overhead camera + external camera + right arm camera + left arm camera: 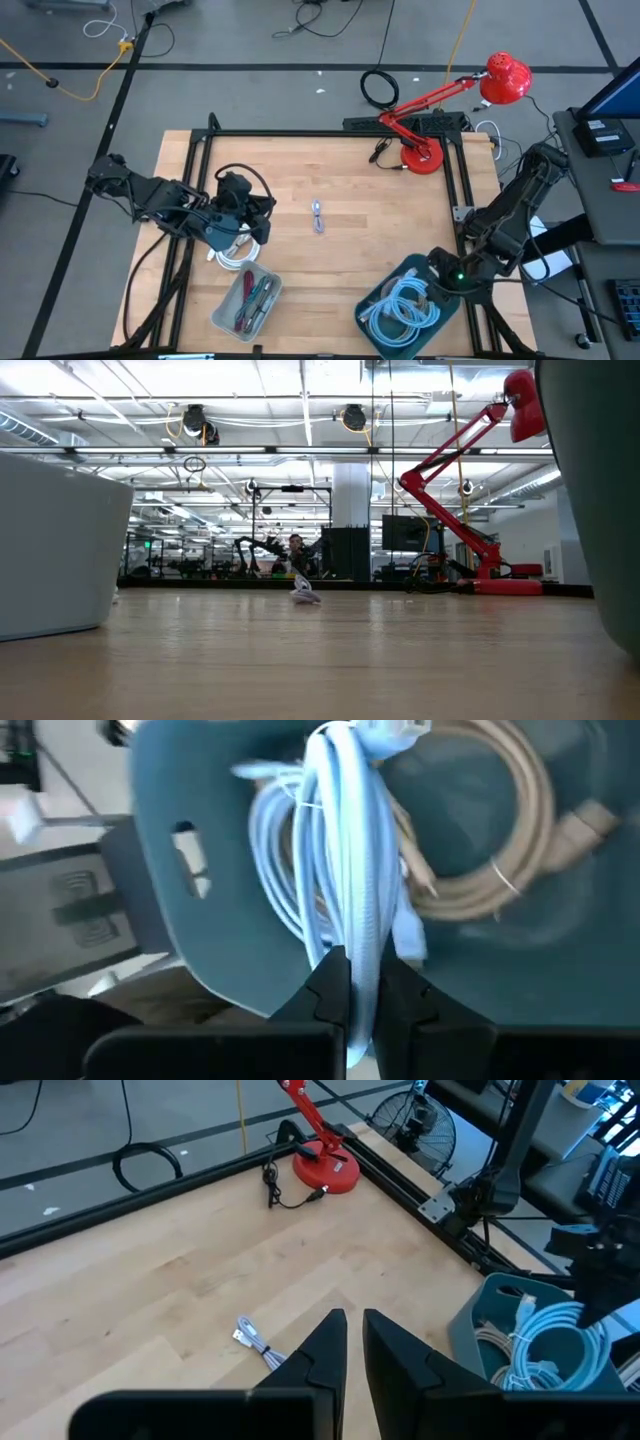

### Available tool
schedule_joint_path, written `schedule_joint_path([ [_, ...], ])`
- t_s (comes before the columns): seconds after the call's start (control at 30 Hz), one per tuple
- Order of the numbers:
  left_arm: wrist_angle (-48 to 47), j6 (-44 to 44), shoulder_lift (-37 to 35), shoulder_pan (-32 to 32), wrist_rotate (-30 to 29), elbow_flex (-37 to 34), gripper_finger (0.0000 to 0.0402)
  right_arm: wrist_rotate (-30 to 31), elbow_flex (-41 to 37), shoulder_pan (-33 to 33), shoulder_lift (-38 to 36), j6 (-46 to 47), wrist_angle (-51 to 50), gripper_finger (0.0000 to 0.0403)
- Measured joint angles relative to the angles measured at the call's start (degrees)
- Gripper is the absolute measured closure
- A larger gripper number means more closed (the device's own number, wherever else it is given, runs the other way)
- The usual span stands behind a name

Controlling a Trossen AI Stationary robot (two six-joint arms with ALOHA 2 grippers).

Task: Pick & Place USB Port
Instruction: Put the light blue display cable into the blue bin

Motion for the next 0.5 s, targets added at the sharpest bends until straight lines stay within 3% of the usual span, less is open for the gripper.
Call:
schedule_joint_path([
  [0.23,0.0,-0.7,0.0,0.0,-0.4,0.0,0.0362,-4.5,0.1,0.0,0.0,5.2,-10.7,0.039],
  [0.5,0.0,-1.0,0.0,0.0,-0.8,0.0,0.0362,-4.2,0.0,-0.4,0.1,2.4,-12.4,0.0301],
])
